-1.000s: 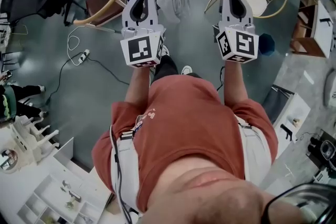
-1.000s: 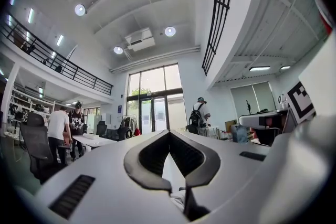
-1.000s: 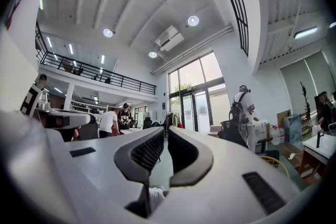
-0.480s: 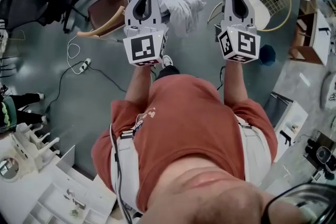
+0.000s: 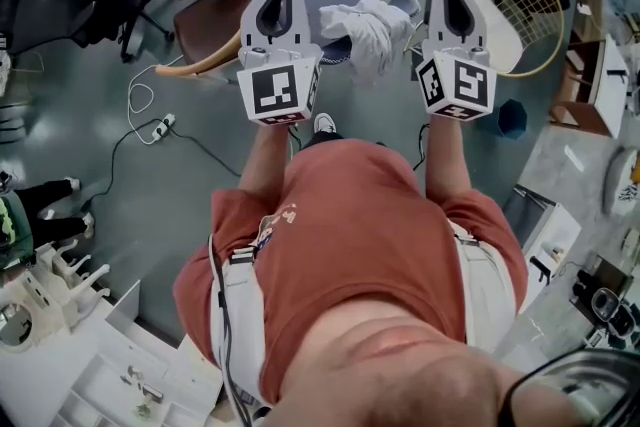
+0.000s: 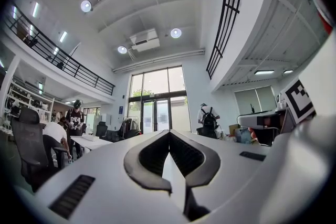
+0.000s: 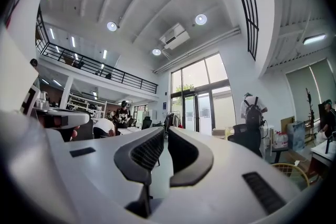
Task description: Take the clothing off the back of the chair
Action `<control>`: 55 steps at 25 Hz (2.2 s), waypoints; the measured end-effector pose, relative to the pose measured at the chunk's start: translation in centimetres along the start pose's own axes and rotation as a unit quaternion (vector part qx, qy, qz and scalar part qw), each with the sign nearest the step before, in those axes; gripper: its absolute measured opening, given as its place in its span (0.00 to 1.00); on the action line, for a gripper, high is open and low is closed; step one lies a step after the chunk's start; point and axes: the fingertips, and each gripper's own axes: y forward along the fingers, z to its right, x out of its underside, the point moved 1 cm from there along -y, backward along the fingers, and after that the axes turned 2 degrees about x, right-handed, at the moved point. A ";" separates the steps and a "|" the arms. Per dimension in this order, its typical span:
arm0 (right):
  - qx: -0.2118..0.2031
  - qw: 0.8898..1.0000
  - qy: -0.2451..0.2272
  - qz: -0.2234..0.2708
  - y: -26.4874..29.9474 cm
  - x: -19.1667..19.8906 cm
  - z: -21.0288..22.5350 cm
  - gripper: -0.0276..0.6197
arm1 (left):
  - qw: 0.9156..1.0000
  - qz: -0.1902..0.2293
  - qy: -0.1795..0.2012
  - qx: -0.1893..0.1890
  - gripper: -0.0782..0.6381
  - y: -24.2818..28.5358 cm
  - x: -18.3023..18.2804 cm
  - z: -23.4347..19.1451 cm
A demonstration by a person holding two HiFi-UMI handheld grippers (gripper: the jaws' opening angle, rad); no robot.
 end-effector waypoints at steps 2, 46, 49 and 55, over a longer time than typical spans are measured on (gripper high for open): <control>-0.003 1.000 -0.001 -0.001 0.7 0.2 -0.9 0.09 | 1.000 0.000 0.000 -0.002 0.13 0.1 0.3 -0.9; -0.232 0.925 -0.019 -0.301 0.8 22.9 -1.6 0.41 | 0.997 -0.053 0.007 -0.055 0.13 1.5 9.4 4.0; -0.284 0.896 -0.050 -0.339 -0.4 25.3 -3.0 0.49 | 0.996 -0.062 0.005 -0.061 0.13 1.0 10.0 3.9; -0.354 0.830 -0.175 -0.393 -2.2 29.3 -5.2 0.63 | 0.995 -0.077 0.004 -0.063 0.13 0.3 11.0 4.0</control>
